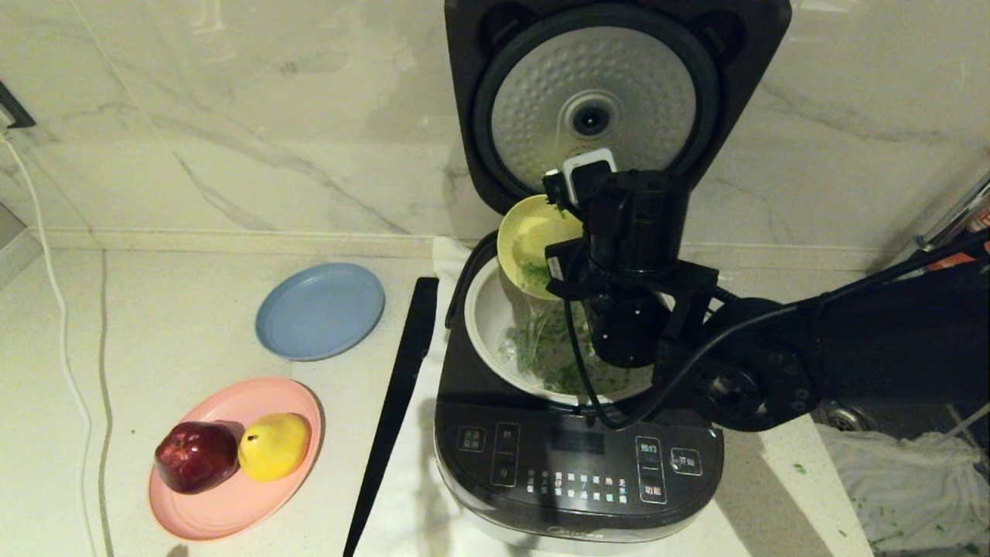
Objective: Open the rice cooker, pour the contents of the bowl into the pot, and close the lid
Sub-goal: Pour the water from the bowl into the rice cooker
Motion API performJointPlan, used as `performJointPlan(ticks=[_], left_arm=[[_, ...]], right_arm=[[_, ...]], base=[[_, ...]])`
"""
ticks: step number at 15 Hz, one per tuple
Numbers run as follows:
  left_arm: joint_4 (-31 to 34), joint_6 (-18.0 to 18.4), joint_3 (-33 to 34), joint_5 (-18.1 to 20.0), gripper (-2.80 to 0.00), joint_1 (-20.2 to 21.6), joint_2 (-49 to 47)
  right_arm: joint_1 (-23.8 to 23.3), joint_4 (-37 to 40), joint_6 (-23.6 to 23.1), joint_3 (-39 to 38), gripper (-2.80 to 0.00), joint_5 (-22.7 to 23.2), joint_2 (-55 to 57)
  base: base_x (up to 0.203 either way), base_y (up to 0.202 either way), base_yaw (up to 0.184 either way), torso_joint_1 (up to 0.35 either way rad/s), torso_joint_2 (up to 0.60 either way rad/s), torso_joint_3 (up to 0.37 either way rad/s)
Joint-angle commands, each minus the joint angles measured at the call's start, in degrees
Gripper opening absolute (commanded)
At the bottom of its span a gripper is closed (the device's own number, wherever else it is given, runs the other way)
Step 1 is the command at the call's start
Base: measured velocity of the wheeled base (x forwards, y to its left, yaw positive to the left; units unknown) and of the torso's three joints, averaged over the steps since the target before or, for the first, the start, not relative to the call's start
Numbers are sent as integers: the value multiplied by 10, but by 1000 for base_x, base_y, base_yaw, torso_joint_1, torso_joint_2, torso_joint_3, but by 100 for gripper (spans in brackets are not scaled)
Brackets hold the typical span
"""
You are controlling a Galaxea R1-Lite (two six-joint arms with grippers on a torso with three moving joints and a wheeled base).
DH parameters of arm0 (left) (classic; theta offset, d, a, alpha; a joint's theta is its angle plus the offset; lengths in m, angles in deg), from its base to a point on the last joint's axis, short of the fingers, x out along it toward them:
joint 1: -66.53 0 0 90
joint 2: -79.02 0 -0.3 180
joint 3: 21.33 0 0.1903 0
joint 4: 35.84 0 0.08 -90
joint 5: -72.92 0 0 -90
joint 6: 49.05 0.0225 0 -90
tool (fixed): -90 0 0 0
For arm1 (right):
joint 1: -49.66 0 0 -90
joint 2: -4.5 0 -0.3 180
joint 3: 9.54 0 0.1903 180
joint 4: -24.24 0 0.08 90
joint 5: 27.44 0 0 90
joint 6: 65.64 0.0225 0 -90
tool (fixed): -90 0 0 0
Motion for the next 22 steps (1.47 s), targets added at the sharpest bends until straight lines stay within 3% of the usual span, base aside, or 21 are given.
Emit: performJointPlan(ticks=[1, 3, 11, 15, 22], left_arm=[[0, 0, 2, 0, -280, 0, 0], [0, 0, 2, 0, -280, 0, 0], [0, 0, 2, 0, -280, 0, 0], [0, 0, 3, 0, -280, 0, 0], [0, 0, 2, 0, -280, 0, 0]], right_arm=[[2, -255, -142, -53, -280, -4, 10], [12, -284, -163, -96, -280, -2, 1], [36, -342, -170, -188, -280, 9, -23], [59, -343, -177, -195, -280, 11, -20], [55, -370, -180, -185, -280, 10, -24]], base=[[0, 0, 0, 0, 0, 0], [0, 0, 0, 0, 0, 0], [0, 0, 0, 0, 0, 0], [0, 0, 0, 0, 0, 0], [0, 0, 0, 0, 0, 0]])
